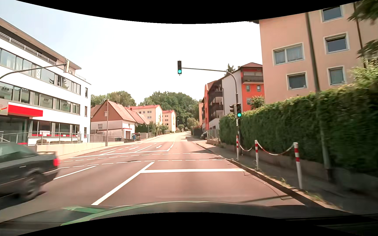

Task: Follow the waypoints while adhering to traffic rules and regulations

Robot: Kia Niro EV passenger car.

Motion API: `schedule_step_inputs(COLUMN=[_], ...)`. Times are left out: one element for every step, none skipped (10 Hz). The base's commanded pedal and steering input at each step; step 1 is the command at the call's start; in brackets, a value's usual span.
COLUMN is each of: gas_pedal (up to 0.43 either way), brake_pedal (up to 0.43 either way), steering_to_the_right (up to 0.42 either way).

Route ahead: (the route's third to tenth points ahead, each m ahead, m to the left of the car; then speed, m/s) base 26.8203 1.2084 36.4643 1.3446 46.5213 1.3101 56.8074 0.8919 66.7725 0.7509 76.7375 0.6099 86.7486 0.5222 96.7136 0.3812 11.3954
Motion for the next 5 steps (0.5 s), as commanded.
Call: schedule_step_inputs(gas_pedal=[0.177, 0.177, 0.177, 0.177, 0.177], brake_pedal=[0.0, 0.0, 0.0, 0.0, 0.0], steering_to_the_right=[-0.015, -0.015, -0.015, -0.015, -0.015])
